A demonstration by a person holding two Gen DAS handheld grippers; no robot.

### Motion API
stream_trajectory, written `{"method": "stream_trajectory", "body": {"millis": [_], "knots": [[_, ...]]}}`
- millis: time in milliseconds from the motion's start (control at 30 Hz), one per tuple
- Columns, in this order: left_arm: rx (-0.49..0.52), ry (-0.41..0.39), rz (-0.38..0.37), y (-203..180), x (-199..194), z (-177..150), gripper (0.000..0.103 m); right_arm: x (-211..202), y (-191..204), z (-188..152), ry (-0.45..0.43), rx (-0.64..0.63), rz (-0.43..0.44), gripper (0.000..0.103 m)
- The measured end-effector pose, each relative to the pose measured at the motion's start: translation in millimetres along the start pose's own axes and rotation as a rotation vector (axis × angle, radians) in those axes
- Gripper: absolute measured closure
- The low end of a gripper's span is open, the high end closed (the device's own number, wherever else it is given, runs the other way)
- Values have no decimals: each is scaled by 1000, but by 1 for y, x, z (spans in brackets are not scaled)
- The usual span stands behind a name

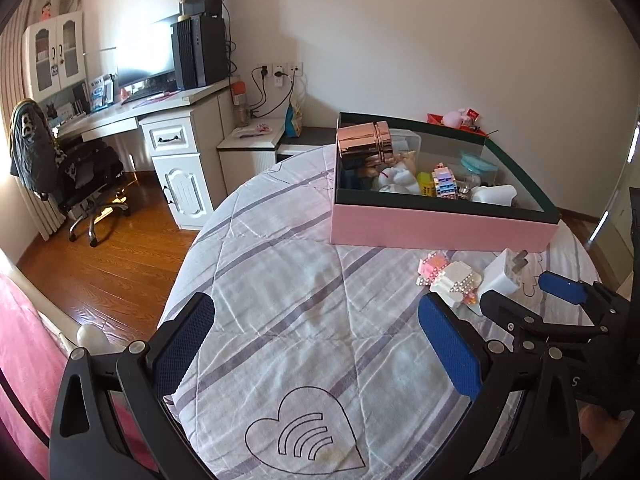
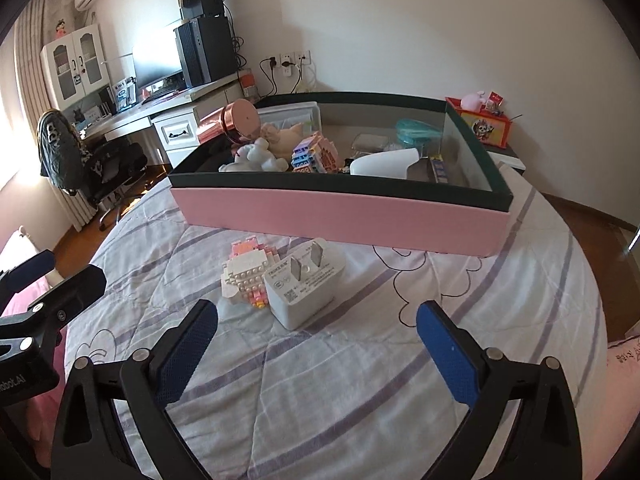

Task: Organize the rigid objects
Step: 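Grasp the block figure with the left gripper while the right grasps the white charger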

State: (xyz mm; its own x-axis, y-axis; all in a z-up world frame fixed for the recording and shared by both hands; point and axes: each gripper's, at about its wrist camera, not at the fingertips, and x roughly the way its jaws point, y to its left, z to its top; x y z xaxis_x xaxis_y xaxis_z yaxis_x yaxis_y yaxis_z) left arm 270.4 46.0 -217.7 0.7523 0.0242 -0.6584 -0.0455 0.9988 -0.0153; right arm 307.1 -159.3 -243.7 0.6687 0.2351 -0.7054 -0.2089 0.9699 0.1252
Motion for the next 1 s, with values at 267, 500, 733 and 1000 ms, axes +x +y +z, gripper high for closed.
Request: {"method": "stream_trajectory", "body": {"millis": [267, 500, 733, 1000], "knots": [[3, 33, -32, -6, 20, 6, 0, 25, -8, 9, 50, -5, 86, 51], [48, 78, -98, -39, 36, 8, 0, 12, -16, 6, 21, -45, 25, 59], [95, 137, -101, -81, 64, 17, 0, -5, -50, 1, 2, -20, -54, 59], [111, 203, -73, -101, 103, 20, 13, 0, -67, 0, 11, 31, 10, 59]]}}
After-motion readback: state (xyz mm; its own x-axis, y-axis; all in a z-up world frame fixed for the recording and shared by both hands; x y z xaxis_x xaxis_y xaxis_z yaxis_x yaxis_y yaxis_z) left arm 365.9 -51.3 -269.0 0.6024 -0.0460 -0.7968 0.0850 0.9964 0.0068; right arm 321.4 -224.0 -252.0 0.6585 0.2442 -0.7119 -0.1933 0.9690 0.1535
